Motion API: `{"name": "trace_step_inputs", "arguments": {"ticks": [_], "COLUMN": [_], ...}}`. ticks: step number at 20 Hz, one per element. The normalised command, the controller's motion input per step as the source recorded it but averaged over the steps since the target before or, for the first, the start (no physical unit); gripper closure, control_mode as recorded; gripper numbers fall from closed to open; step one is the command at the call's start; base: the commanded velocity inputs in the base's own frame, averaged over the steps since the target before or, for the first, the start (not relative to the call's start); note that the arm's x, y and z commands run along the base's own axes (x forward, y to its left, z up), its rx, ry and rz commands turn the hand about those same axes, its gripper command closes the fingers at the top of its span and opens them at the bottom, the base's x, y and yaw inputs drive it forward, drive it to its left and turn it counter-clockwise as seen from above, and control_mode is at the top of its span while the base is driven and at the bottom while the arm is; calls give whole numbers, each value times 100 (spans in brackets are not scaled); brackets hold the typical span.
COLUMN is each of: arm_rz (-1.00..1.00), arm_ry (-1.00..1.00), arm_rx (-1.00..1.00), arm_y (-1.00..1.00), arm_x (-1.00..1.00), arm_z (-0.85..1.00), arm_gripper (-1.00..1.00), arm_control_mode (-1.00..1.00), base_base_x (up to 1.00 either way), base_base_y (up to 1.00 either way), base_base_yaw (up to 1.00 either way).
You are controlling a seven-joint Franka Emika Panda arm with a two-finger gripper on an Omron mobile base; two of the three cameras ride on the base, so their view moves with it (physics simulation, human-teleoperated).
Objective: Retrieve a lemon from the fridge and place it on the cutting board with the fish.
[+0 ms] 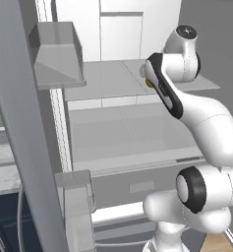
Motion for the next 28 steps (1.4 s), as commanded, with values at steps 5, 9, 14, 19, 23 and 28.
{"name": "trace_step_inputs", "arguments": {"ticks": [5,9,14,19,23,28], "arm_rz": [0,0,0,0,0,0], "arm_ry": [6,3,3,4,5,8], "arm_rx": [0,0,0,0,0,0], "arm_y": [0,0,0,0,0,2], "arm_x": [16,32,28,18,10,0], "arm_z": [-1,-11,-13,-12,-6,-9], "arm_gripper": [-100,-100,-100,-100,-100,-100], "arm_control_mode": [-100,-100,-100,-100,-100,-100], "base_base_x": [0,0,0,0,0,0], "base_base_y": [0,0,0,0,0,0], "base_base_yaw": [0,0,0,0,0,0]}}
